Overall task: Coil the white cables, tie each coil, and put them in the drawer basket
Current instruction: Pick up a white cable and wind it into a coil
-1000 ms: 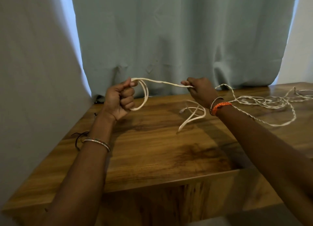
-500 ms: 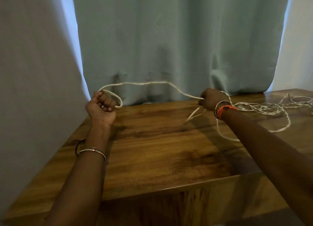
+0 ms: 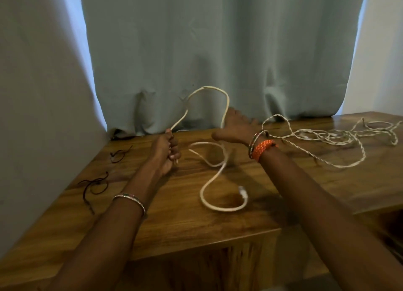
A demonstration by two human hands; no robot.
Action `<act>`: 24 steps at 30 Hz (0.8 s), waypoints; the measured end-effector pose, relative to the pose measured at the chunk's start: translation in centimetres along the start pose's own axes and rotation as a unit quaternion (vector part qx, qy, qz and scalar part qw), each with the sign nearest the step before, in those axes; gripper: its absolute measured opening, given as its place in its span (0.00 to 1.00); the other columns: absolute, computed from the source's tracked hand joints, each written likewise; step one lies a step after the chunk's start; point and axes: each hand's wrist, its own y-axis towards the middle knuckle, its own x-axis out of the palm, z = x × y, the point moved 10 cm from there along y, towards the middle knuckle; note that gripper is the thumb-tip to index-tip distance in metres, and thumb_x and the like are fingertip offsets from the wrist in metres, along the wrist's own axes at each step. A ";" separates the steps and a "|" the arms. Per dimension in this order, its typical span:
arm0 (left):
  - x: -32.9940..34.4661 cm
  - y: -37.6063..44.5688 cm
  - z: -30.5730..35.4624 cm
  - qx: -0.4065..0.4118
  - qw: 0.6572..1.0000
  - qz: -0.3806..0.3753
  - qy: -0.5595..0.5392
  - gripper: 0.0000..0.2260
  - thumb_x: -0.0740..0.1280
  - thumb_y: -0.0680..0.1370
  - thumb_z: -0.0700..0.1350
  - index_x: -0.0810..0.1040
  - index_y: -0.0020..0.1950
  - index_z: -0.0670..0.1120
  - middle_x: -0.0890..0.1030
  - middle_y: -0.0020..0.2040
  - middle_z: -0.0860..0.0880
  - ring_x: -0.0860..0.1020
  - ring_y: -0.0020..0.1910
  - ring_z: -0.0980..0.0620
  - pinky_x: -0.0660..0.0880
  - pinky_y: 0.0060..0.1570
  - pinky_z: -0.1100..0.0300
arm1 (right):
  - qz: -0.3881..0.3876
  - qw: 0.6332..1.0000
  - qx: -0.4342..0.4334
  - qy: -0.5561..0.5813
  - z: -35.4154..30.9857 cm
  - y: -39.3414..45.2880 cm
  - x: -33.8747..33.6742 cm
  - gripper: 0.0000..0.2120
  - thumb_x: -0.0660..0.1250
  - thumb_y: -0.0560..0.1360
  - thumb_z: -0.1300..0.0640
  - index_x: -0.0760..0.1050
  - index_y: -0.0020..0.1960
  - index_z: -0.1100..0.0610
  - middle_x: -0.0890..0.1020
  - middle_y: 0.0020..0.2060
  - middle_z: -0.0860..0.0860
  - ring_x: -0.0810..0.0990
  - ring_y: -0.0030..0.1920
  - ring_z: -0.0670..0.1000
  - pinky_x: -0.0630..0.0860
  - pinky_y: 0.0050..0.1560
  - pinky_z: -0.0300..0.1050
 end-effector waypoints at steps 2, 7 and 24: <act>-0.7 0.3 0.0 -0.009 1.000 0.013 -0.002 0.17 0.49 0.83 0.44 0.60 0.34 0.48 0.59 0.16 0.54 0.55 0.13 0.61 0.51 0.13 0.71 | 0.167 0.980 0.005 0.110 -2.3 -2.5 -2.9 0.49 0.70 0.66 0.49 0.45 0.76 0.61 0.56 0.74 0.59 0.55 0.74 0.60 0.49 0.72 0.62; -1.2 0.2 0.4 -0.017 0.997 0.035 0.061 0.17 0.49 0.82 0.42 0.58 0.32 0.48 0.58 0.16 0.55 0.54 0.12 0.61 0.50 0.14 0.75 | 0.527 0.796 -0.296 -0.037 -11.8 -10.5 -4.3 0.31 0.59 0.68 0.61 0.64 0.71 0.58 0.70 0.69 0.59 0.64 0.71 0.57 0.56 0.68 0.55; 2.0 -1.1 5.0 -0.059 0.930 -0.305 -0.198 0.12 0.59 0.78 0.40 0.74 0.36 0.40 0.60 0.25 0.51 0.58 0.21 0.54 0.60 0.21 0.61 | 0.268 0.930 -0.135 0.213 2.8 2.5 -0.1 0.07 0.60 0.75 0.65 0.76 0.45 0.58 0.79 0.34 0.56 0.77 0.36 0.56 0.66 0.36 0.43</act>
